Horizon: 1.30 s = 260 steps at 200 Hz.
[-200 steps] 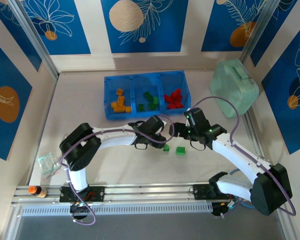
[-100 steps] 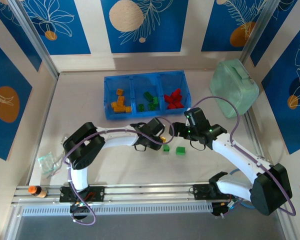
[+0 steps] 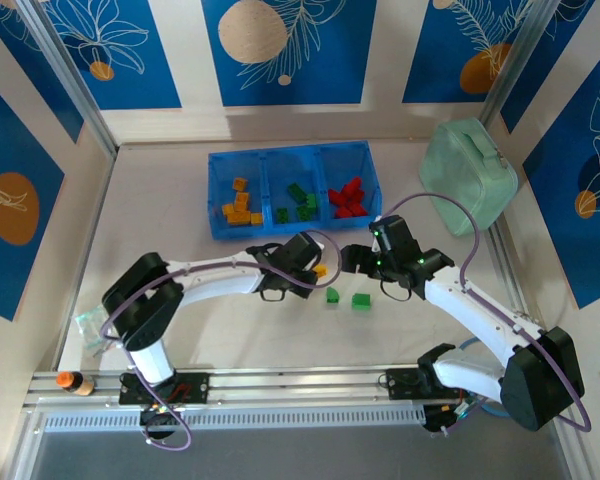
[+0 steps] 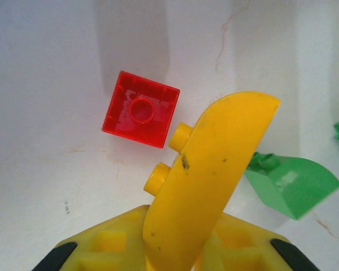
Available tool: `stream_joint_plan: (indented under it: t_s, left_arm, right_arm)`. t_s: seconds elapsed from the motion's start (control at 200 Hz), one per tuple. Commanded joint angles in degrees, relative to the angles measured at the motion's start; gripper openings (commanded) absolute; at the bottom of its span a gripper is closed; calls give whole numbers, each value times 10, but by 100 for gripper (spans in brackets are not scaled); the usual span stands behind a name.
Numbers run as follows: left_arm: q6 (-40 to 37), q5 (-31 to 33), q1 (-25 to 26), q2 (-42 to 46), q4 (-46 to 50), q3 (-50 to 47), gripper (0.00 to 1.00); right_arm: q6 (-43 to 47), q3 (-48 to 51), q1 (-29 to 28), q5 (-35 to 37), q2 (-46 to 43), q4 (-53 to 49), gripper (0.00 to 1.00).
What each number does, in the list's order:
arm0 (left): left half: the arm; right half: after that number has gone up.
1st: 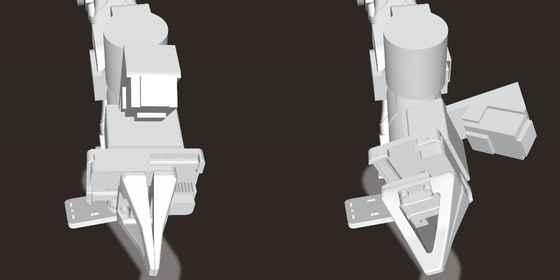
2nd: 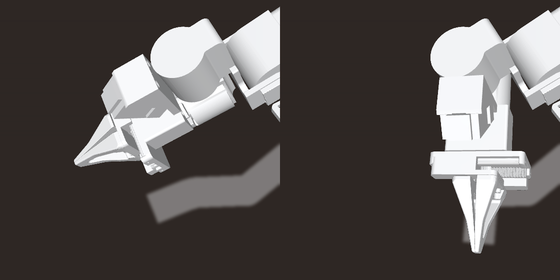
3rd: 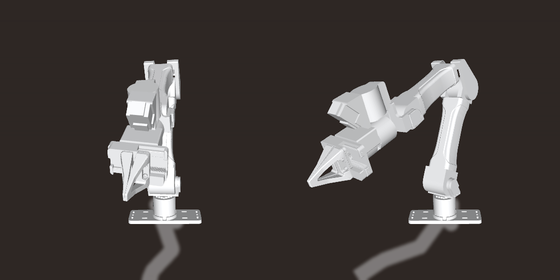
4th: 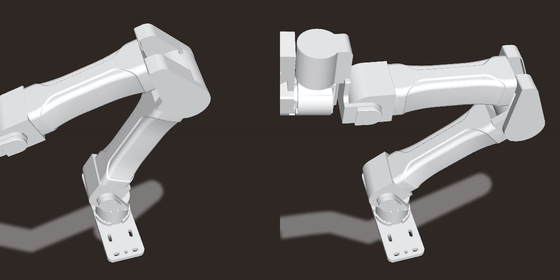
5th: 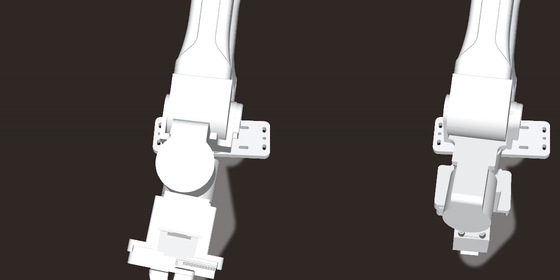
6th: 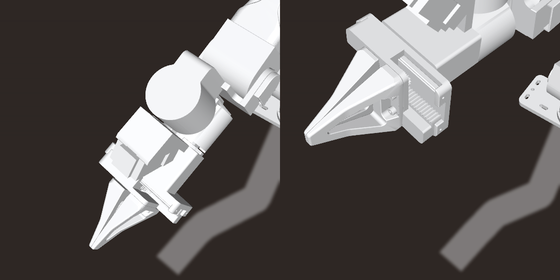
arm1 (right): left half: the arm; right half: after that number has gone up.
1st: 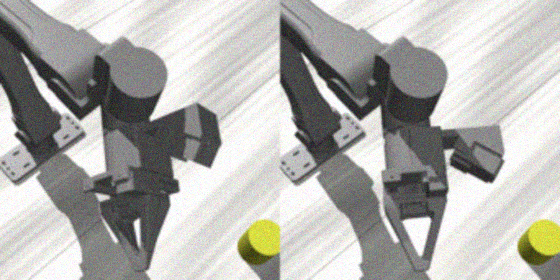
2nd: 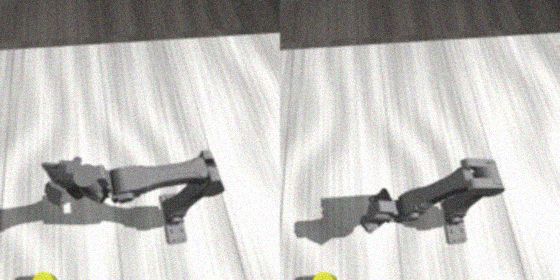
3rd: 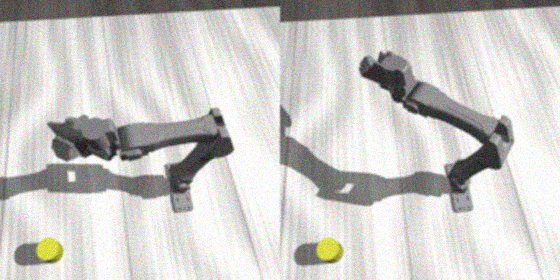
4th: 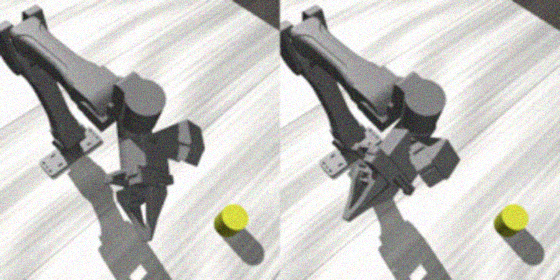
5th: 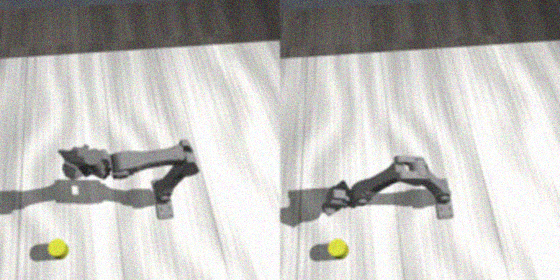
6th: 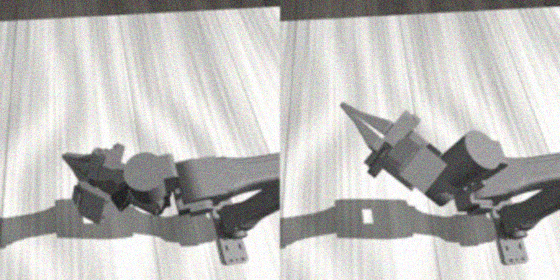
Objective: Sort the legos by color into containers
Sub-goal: Pick up the lego from the center of the table, then place the lego in the container.
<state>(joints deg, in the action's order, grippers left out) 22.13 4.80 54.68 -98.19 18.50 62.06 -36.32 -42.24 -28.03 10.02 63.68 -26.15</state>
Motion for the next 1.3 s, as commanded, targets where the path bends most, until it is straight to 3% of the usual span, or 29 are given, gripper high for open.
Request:
stream_joint_plan:
  t_s: [0.0, 0.18, 0.495, 0.61, 0.72, 1.071, 1.126, 1.241, 1.296]
  left_arm:
    - [-11, 16, 3, 36, 28, -12, 21]
    - [-10, 19, -29, 98, 45, -35, 21]
    - [14, -30, -230, 189, 50, -57, 21]
    - [8, -51, -303, 162, 62, -29, 21]
    - [-6, -50, -343, 116, 69, 7, 21]
    - [-30, -19, -376, 11, 100, 135, 24]
    - [-34, -14, -377, -5, 118, 165, 29]
    - [-34, -9, -377, -17, 150, 210, 61]
    - [-29, -11, -375, -5, 145, 206, 68]
  right_arm:
    - [-6, 7, 3, -9, 1, 5, 83]
    - [-6, 8, 3, -10, 1, 4, 83]
    - [-3, -6, 4, -25, 15, 7, 83]
    - [-4, -9, 3, -40, 21, 10, 83]
    - [-3, -13, 2, -48, 28, 8, 83]
    - [19, -35, -11, -68, 66, -7, 83]
    - [18, -38, -15, -71, 75, -6, 83]
    - [18, -43, -25, -69, 86, -1, 84]
    - [20, -48, -31, -64, 90, -2, 85]
